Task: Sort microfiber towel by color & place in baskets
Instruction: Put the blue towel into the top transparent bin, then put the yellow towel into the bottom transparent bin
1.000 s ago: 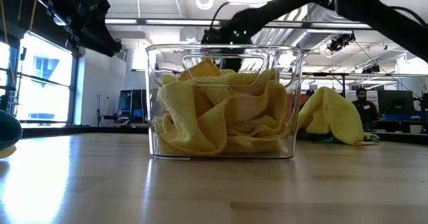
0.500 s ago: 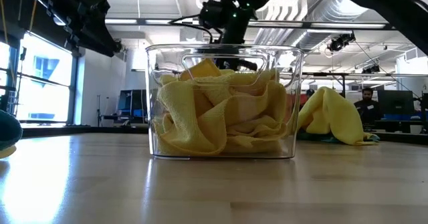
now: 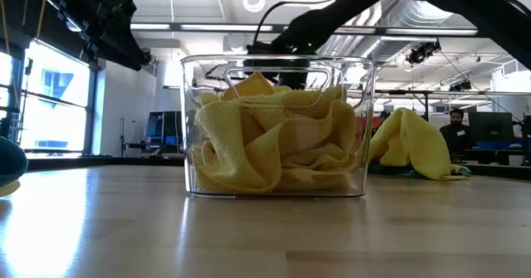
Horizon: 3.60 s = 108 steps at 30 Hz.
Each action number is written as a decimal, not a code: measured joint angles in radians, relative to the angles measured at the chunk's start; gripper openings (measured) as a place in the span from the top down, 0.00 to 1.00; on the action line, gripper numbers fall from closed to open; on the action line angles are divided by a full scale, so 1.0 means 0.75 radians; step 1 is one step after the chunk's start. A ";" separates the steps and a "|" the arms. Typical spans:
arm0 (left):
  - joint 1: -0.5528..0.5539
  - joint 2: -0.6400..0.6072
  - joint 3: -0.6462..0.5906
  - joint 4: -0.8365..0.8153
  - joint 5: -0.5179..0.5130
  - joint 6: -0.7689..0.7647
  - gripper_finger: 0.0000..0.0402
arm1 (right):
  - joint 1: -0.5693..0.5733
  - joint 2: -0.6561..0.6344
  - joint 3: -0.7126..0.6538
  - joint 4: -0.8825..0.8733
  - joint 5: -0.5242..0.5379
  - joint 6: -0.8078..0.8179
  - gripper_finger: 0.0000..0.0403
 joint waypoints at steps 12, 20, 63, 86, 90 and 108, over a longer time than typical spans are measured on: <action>0.000 0.000 0.000 -0.002 0.015 -0.012 0.70 | 0.001 0.021 0.289 -0.237 -0.009 -0.012 1.00; 0.000 0.000 0.000 -0.009 0.016 -0.012 0.70 | 0.036 0.020 0.617 -0.575 0.114 -0.101 1.00; 0.000 0.001 0.000 -0.087 0.016 0.073 0.70 | 0.469 -1.411 -0.936 -0.472 0.515 0.688 0.77; -0.172 0.001 0.000 0.023 -0.012 -0.039 0.70 | -0.009 -1.411 -1.574 0.255 0.363 0.144 0.61; -0.219 0.001 0.000 0.022 -0.018 -0.022 0.70 | 0.006 -1.411 -1.562 0.230 0.328 0.075 0.93; -0.254 0.001 0.000 -0.049 -0.055 0.222 0.70 | 0.767 -1.449 -0.814 -0.404 0.659 0.590 1.00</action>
